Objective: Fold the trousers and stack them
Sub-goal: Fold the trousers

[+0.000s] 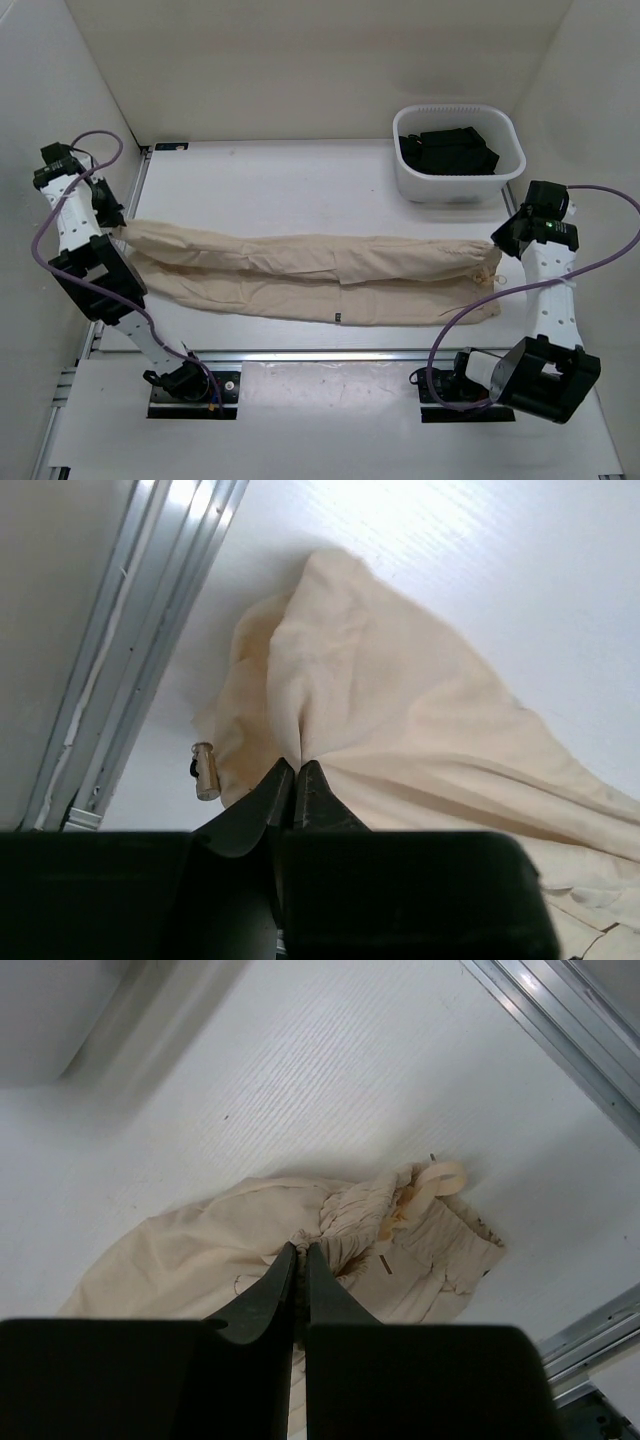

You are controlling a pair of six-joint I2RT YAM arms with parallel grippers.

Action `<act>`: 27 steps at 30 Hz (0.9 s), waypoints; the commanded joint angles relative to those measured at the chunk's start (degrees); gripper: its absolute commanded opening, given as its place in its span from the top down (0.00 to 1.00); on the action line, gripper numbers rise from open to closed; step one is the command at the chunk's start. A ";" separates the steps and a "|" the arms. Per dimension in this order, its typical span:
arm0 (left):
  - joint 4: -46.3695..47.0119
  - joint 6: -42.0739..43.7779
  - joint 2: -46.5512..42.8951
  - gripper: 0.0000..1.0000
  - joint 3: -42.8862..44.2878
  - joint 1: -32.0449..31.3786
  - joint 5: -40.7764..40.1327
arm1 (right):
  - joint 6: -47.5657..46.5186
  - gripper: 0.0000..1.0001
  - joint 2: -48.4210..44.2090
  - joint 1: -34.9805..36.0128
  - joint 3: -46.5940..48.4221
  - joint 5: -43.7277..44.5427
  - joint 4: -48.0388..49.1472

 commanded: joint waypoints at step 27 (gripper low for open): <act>11.28 0.05 -8.85 0.53 -27.83 11.93 -3.07 | 12.46 0.11 -22.11 -10.79 -22.52 6.98 -8.55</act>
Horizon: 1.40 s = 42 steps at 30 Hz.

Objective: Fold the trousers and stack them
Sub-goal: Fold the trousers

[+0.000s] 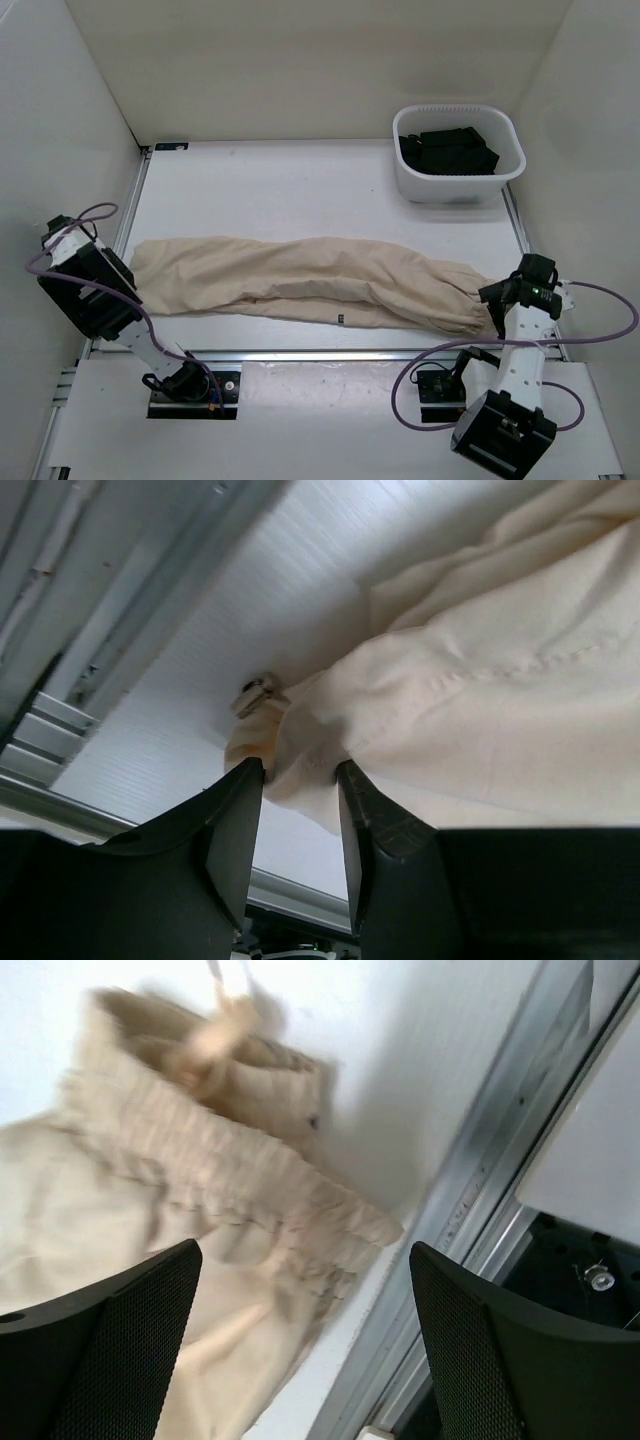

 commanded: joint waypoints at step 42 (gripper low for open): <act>4.81 0.03 3.03 0.28 -4.45 -21.18 -7.10 | 10.14 0.93 7.30 57.92 -3.20 -1.37 13.86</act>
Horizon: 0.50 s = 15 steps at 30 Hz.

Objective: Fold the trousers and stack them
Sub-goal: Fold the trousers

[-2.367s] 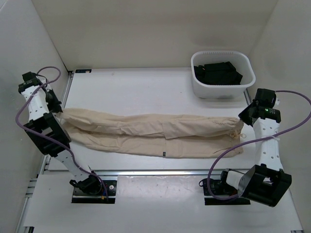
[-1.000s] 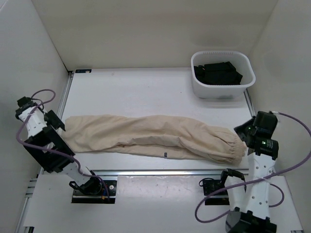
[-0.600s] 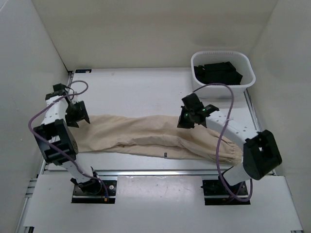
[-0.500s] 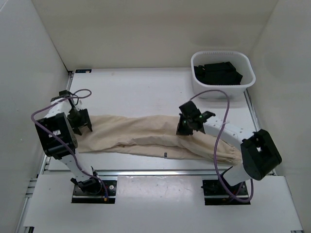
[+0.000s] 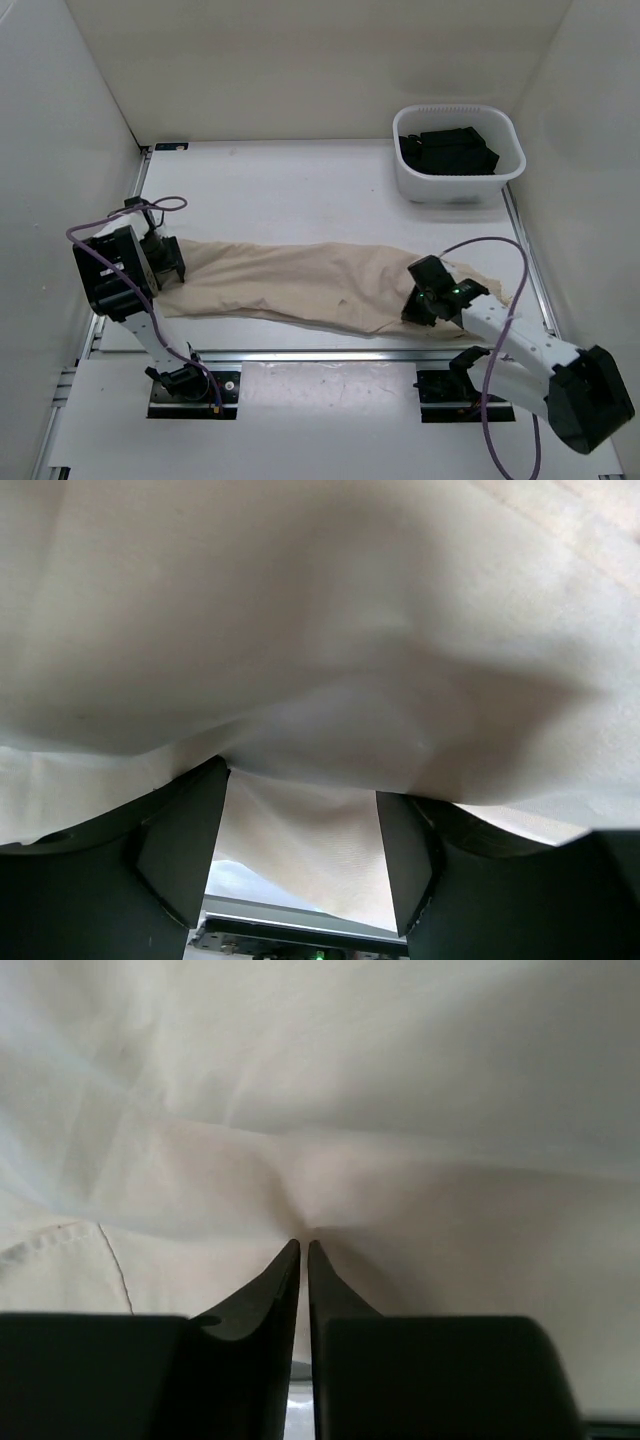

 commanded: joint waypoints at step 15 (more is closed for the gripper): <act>0.97 0.03 -6.42 0.27 -6.82 4.43 -0.90 | 43.13 0.01 -35.09 -8.83 4.30 31.66 -48.19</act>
